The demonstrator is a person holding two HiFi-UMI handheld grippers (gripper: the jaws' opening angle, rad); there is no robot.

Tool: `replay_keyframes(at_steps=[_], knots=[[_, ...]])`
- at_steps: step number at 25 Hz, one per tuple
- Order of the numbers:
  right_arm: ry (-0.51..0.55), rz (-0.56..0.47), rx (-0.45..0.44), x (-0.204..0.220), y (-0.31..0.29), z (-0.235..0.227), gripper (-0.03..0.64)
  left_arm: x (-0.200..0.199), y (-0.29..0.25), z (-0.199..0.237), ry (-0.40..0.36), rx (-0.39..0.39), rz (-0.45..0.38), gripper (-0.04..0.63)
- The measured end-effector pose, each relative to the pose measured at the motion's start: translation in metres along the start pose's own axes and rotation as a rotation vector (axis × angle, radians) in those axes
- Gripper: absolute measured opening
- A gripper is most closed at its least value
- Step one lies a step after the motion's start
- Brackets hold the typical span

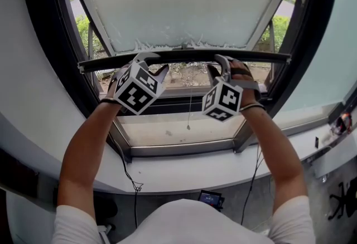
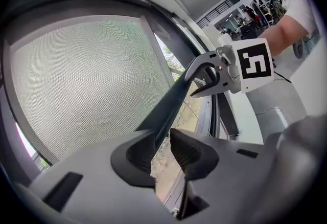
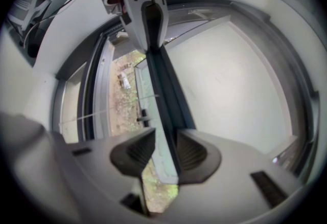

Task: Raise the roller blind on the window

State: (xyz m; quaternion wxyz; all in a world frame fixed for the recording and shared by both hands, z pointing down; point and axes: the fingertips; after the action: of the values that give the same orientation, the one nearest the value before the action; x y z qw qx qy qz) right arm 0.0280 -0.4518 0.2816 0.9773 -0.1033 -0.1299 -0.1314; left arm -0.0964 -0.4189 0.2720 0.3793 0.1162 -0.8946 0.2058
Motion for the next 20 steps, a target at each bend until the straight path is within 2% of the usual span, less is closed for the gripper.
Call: replay_keyframes(at_steps=[20], knots=[[0.012, -0.028, 0.079, -0.010, 0.003, -0.038, 0.137, -0.029, 0.008, 0.026, -0.017, -0.034, -0.028, 0.104]])
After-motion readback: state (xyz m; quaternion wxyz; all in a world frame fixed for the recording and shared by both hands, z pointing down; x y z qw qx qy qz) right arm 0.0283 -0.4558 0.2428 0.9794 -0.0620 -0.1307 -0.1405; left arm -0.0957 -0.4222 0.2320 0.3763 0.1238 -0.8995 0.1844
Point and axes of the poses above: the fingertips, and each gripper's own axes: y backward along the fingers, z to its left, x out of its underside, and after that the axes turned 3 degrees about -x, right-handed
